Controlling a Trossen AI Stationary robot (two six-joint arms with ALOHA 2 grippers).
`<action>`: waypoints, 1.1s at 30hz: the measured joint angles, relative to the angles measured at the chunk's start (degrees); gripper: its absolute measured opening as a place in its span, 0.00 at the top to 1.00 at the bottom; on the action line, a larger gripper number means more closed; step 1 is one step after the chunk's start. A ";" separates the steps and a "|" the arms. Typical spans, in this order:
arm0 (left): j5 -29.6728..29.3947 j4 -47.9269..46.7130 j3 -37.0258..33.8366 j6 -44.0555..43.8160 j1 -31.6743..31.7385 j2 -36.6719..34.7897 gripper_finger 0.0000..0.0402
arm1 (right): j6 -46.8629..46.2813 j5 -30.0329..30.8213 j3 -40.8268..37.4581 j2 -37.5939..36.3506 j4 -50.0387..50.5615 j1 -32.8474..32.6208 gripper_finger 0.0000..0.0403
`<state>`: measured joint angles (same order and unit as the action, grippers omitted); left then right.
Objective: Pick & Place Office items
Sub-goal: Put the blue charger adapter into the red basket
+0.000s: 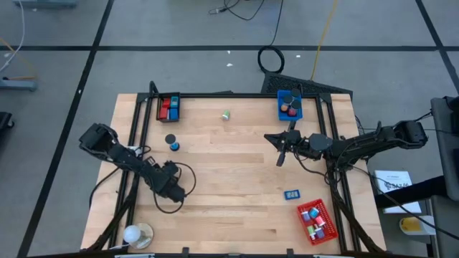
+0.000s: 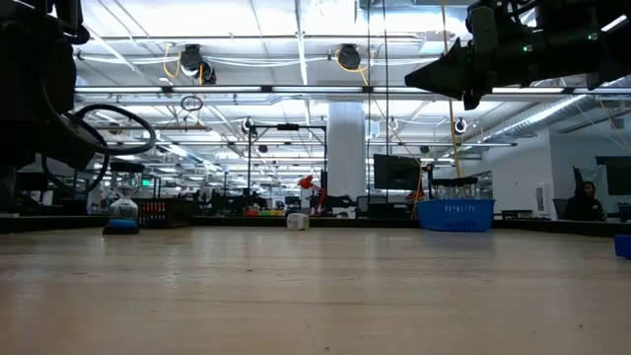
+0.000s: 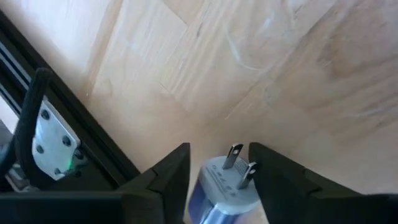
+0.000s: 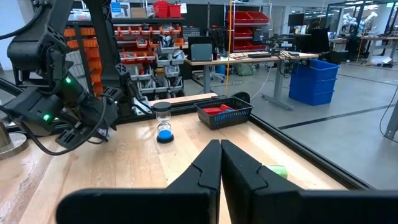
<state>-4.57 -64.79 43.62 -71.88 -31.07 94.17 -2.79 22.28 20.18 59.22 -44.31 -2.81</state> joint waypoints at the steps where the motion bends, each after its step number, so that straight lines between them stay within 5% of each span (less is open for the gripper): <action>1: 0.35 -0.21 0.02 0.51 0.00 0.00 0.55 | 0.00 0.00 0.00 -0.01 0.00 0.00 0.99; 7: 2.95 -1.40 0.11 2.17 -0.02 -0.02 0.41 | 0.00 -0.01 0.00 0.00 0.00 0.00 0.99; 11: 4.52 -1.34 0.11 2.91 -0.06 -0.02 0.42 | 0.00 -0.02 0.00 0.00 0.02 0.00 0.99; 30: 3.82 -6.10 1.45 7.45 -0.09 -1.42 0.97 | 0.00 -0.04 0.00 -0.01 0.07 0.00 0.99; 33: 3.60 -5.30 1.77 7.01 -0.09 -4.04 0.98 | 0.00 -0.04 0.00 0.00 0.09 0.01 0.99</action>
<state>-0.97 -70.09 45.39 -64.87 -31.16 90.13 -2.79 22.24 20.18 59.22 -44.23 -2.80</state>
